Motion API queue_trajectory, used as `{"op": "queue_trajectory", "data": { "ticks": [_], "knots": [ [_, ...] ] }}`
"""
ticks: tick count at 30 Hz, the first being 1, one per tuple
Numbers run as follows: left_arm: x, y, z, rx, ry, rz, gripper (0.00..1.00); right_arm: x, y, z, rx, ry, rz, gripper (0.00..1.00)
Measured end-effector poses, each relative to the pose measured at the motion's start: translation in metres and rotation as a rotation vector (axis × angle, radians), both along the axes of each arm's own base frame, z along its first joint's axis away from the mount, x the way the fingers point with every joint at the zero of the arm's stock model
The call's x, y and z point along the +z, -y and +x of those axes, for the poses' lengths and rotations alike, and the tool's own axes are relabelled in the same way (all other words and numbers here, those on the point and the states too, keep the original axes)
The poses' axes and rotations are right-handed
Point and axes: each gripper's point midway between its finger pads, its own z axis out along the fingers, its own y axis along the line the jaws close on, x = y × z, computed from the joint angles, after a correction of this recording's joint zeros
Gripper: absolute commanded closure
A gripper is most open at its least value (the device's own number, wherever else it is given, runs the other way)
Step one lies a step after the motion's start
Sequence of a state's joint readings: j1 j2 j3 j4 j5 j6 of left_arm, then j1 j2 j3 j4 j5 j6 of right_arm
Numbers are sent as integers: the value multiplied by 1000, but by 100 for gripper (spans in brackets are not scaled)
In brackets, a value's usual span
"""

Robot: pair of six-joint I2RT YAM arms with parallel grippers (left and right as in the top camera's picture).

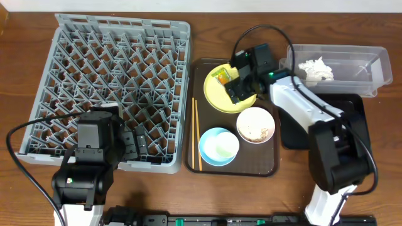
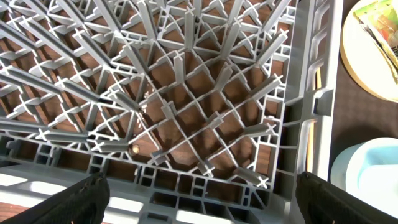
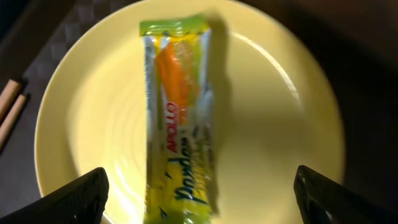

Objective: Sort waste into correct bins and load items into the dishwasher
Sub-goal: 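Grasp the green snack wrapper on the yellow plate with the right gripper, then drop the snack wrapper into the clear bin with the right gripper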

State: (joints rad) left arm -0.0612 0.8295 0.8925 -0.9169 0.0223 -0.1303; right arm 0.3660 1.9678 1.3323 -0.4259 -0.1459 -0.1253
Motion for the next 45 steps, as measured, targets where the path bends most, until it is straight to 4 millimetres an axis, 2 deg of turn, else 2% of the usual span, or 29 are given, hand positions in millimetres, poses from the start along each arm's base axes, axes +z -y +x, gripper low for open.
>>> {"op": "queue_trajectory", "data": {
  "ticks": [4,7,10,16,18,19,27,29,32,34,36,38,39,41,43,45],
  "knots": [
    [0,0,0,0,0,0,4,-12,-12,-3,30,-7,-10,16],
    [0,0,0,0,-1,0,4,-19,-17,-6,42,-15,-22,19],
    [0,0,0,0,-1,0,4,-25,-18,-8,28,-26,-35,30],
    [-1,0,-1,0,-4,0,4,-32,-14,-7,-6,-38,-48,68],
    [-1,0,-1,0,-5,0,4,-32,-13,-7,-20,-42,-46,86],
    [-1,0,-1,0,-5,0,4,-32,-13,-7,-27,-44,-45,98],
    [-1,0,-1,0,-7,0,4,-32,-10,-13,-46,-72,-45,99],
    [-1,0,-1,0,-7,0,4,-21,-10,-11,-62,-52,-36,99],
    [-1,0,-1,0,-7,0,4,22,-4,0,-120,38,4,99],
    [-1,0,-1,0,-7,0,4,62,9,10,-205,116,45,99],
    [-1,0,-1,0,-7,0,4,104,37,18,-343,194,94,99],
    [-1,0,-1,0,-7,0,4,137,76,22,-519,241,138,99],
    [-1,0,-1,0,-7,0,4,147,95,22,-607,252,156,99],
    [-1,0,-1,0,-7,0,4,152,134,19,-799,229,189,99],
    [-1,0,-1,0,-7,0,4,144,172,14,-999,185,222,99],
    [-1,0,-1,0,-7,0,4,134,198,11,-1148,151,251,99]
  ]
}}
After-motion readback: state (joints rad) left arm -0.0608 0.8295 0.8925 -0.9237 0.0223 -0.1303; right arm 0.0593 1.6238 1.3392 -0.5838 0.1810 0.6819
